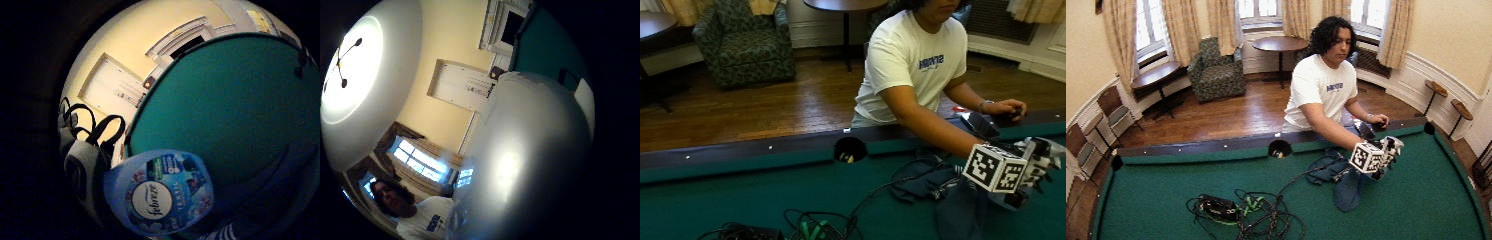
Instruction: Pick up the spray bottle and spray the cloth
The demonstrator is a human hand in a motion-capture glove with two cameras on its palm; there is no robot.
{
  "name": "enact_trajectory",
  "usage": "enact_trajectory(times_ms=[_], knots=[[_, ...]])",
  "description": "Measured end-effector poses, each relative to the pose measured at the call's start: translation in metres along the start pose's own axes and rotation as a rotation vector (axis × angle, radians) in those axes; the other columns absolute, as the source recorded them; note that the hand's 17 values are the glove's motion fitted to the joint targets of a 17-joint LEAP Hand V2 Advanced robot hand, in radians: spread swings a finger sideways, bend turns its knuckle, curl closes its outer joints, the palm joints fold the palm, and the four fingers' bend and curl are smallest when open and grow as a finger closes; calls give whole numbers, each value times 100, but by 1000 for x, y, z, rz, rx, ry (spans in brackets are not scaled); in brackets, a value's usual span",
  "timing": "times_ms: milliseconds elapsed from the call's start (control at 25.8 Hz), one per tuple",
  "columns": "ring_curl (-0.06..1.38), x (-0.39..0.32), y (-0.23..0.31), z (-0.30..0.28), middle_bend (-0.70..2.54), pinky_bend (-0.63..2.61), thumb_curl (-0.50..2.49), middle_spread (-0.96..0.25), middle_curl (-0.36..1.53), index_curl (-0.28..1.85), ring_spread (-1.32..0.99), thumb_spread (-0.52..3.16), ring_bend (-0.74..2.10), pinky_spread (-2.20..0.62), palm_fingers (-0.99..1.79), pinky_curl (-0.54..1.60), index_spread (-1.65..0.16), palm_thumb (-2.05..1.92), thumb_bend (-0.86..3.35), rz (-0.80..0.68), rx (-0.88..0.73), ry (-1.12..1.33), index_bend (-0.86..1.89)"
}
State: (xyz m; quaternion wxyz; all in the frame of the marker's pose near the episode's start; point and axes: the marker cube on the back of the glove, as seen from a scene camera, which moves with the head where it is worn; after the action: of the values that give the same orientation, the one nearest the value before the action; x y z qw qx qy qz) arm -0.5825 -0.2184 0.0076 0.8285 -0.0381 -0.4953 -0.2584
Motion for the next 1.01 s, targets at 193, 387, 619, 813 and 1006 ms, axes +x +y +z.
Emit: enact_trajectory(times_ms=[193,387,619,813,1006], knots=[[48,21,-3,14,70,45,84,-19,55,60,-20,28,78,-31,140,44,-25,89,-3,42,18,-32,43],[49,27,-7,21,69,45,85,-19,55,60,-20,28,78,-31,140,44,-25,89,-3,30,48,-47,43],[48,31,-17,26,69,45,85,-20,55,60,-20,28,78,-31,140,44,-25,89,-3,6,81,-47,43],[49,34,-25,29,69,45,85,-20,55,61,-20,27,78,-31,141,44,-25,89,-3,-3,92,-46,44],[49,36,-28,30,69,46,85,-20,56,61,-21,27,78,-32,141,44,-25,89,-3,-4,82,-59,44]])
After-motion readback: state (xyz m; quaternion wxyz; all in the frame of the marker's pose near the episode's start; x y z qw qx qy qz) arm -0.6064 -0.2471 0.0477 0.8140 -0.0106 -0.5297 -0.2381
